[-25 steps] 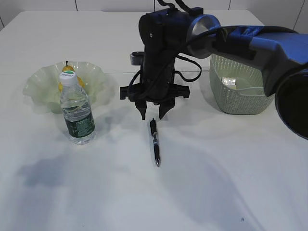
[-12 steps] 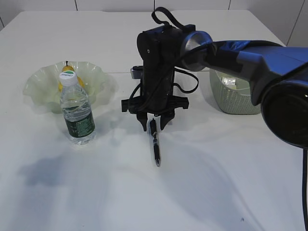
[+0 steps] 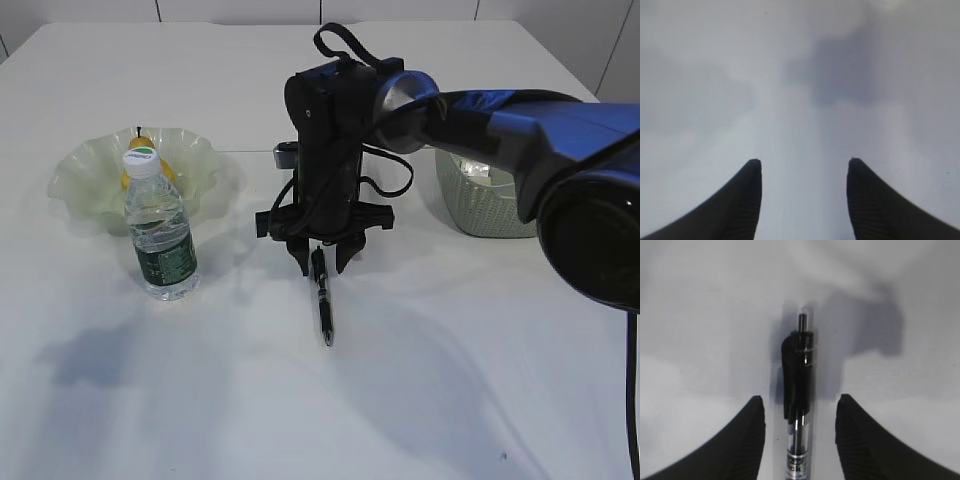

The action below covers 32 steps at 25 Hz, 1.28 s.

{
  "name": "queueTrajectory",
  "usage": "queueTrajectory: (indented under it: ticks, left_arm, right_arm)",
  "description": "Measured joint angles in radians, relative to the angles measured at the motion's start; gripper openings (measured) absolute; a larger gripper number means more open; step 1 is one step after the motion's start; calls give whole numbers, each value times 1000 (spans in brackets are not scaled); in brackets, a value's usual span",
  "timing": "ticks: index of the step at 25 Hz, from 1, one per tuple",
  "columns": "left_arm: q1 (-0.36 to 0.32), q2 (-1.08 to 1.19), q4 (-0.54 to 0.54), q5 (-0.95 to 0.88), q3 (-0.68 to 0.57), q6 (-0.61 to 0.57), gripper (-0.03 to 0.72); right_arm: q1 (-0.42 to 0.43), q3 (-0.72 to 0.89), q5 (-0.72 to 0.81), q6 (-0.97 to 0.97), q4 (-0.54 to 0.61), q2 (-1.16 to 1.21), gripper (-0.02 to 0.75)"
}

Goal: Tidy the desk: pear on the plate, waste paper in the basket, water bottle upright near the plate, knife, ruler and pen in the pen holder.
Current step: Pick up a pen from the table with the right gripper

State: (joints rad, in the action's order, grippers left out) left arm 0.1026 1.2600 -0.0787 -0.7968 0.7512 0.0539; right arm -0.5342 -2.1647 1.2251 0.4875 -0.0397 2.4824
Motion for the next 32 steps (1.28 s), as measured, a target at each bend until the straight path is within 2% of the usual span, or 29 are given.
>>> queueTrajectory:
  ticks: [22,24,29,32]
  left_arm:
    - [0,0,0,21,0,0,384]
    - [0,0,0,21,0,0,384]
    - [0,0,0,21,0,0,384]
    - [0,0,0,21,0,0,384]
  right_arm:
    - [0,-4,-2,1,0,33,340]
    - [0,-4,-2,1,0,33,309]
    - [0,-4,-2,1,0,33,134]
    - [0,-4,-2,-26,0,33,99]
